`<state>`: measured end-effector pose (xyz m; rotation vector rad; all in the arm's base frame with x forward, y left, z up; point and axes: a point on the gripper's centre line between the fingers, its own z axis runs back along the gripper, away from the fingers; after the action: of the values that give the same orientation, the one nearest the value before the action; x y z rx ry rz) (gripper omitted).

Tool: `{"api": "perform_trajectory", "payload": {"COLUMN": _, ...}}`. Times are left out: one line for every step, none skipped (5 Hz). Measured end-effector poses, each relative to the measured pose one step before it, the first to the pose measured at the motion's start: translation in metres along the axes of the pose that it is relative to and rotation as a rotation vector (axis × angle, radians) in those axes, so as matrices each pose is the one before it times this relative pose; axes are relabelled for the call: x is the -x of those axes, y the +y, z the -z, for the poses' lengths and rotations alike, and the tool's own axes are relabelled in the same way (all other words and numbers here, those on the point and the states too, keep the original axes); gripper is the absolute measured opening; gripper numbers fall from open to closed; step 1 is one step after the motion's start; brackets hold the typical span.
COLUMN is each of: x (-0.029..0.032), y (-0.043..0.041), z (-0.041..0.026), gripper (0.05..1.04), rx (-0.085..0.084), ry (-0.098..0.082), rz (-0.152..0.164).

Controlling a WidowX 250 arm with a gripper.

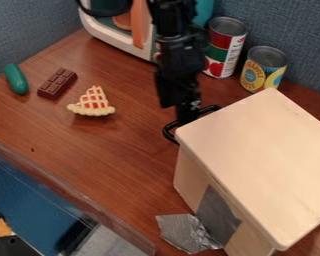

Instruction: Opened the drawer

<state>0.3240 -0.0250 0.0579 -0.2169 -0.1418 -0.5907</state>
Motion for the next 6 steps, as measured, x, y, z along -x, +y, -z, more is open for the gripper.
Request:
{"api": "perform_trajectory", "payload": {"x": -0.01683, "y": -0.00713, "z": 0.00743, "gripper": 1.000, "rx": 0.0007, "ry": -0.0369, "rz": -0.0280}}
{"api": "perform_trajectory", "payload": {"x": -0.00644, "y": -0.00289, "z": 0.01592, "gripper": 0.946, "rx": -0.0112, "ry": 0.0016, "rz": -0.0191}}
{"api": "perform_trajectory", "payload": {"x": 0.00166, "y": 0.00035, "z": 0.02283, "gripper": 0.660, "rx": -0.0180, "ry": 0.0767, "rz": 0.0133}}
{"api": "perform_trajectory", "payload": {"x": 0.00386, "y": 0.00606, "z": 0.00565, "gripper": 0.365, "rx": -0.0309, "ry": 0.0515, "rz": -0.0053}}
{"api": "perform_trajectory", "payload": {"x": 0.00298, "y": 0.00273, "z": -0.00079, "gripper": 0.193, "rx": 0.0025, "ry": 0.0365, "rz": 0.0013}}
{"api": "perform_trajectory", "payload": {"x": 0.00268, "y": 0.01163, "z": -0.00847, "gripper": 0.165, "rx": 0.0137, "ry": 0.0149, "rz": -0.0215}}
